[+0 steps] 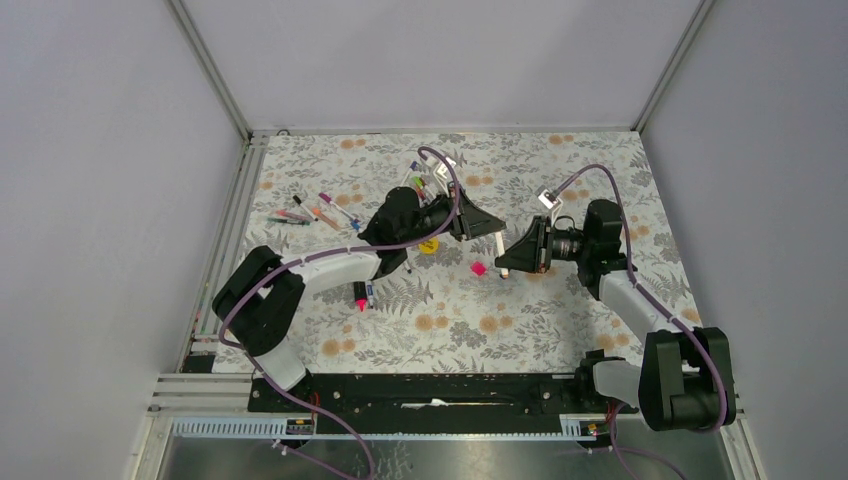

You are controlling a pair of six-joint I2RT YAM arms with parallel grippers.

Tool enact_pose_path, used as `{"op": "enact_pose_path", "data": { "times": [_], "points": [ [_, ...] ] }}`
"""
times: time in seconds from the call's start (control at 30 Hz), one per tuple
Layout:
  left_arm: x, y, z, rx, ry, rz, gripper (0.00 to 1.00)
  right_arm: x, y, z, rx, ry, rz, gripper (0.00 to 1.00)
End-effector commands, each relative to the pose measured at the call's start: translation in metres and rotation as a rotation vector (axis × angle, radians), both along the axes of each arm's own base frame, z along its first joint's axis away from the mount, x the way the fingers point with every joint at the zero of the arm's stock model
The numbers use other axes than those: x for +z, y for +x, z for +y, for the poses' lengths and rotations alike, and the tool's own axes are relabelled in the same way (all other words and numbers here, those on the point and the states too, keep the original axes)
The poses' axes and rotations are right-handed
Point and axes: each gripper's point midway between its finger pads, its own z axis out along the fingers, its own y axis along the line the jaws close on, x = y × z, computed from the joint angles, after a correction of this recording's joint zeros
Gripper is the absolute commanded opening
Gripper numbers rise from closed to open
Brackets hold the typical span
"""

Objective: Open the pen caps
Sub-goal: Open the pen cap from the pen.

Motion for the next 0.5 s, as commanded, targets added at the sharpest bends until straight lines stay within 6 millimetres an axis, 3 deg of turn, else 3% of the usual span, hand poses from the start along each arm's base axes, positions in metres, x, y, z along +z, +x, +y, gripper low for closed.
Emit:
{"op": "enact_pose_path", "data": {
  "times": [0.0, 0.23, 0.47],
  "points": [
    [0.176, 0.084, 0.091, 0.443, -0.364, -0.358, 0.00, -0.010, -0.042, 0.003, 0.165, 0.043, 0.143, 0.00],
    [0.194, 0.091, 0.104, 0.500, -0.396, -0.379, 0.00, -0.010, -0.043, 0.004, 0.170, 0.043, 0.149, 0.00],
    [0.226, 0.100, 0.115, 0.541, -0.431, -0.437, 0.00, -0.010, -0.044, 0.006, 0.180, 0.042, 0.158, 0.00]
  ]
}}
